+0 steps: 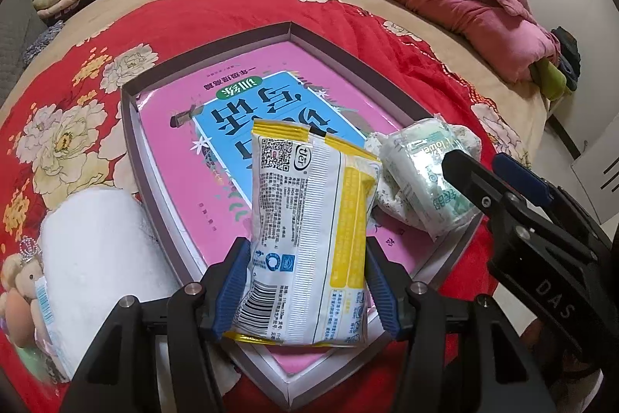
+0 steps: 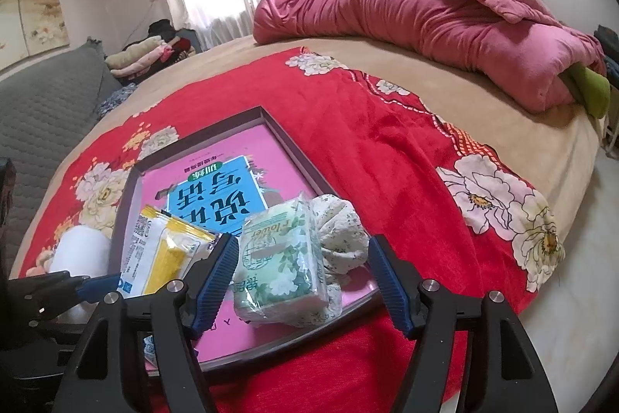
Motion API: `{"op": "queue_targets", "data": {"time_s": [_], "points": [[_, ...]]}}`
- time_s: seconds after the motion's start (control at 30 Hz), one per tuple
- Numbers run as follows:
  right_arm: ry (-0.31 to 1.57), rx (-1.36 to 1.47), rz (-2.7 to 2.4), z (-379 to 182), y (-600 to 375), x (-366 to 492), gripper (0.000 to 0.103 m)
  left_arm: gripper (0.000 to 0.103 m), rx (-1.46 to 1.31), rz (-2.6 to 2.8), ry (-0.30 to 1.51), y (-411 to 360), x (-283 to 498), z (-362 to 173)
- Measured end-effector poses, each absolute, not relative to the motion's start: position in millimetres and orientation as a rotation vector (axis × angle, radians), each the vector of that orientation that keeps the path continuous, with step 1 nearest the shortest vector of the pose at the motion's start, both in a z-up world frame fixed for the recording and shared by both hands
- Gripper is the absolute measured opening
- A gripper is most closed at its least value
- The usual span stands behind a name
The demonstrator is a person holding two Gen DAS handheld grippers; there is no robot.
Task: Organize soft objects
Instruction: 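Open the left gripper releasing the bag while the right releases the tissue pack on the tray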
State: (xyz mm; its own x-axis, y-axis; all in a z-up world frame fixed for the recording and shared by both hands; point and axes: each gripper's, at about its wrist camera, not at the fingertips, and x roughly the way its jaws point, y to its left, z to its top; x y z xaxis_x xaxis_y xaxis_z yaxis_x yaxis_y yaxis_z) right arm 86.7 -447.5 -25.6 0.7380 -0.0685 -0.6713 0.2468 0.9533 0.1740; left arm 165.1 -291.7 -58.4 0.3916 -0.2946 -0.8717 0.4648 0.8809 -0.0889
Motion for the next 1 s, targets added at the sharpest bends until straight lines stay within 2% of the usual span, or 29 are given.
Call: {"op": "queue_targets", "data": {"time_s": [1.0], "points": [[0.732, 0.270, -0.175, -27.1, -448.2, 87.1, 0.071, 0.062, 0.119, -0.449, 1.009, -273.0, 165.5, -43.4]]}}
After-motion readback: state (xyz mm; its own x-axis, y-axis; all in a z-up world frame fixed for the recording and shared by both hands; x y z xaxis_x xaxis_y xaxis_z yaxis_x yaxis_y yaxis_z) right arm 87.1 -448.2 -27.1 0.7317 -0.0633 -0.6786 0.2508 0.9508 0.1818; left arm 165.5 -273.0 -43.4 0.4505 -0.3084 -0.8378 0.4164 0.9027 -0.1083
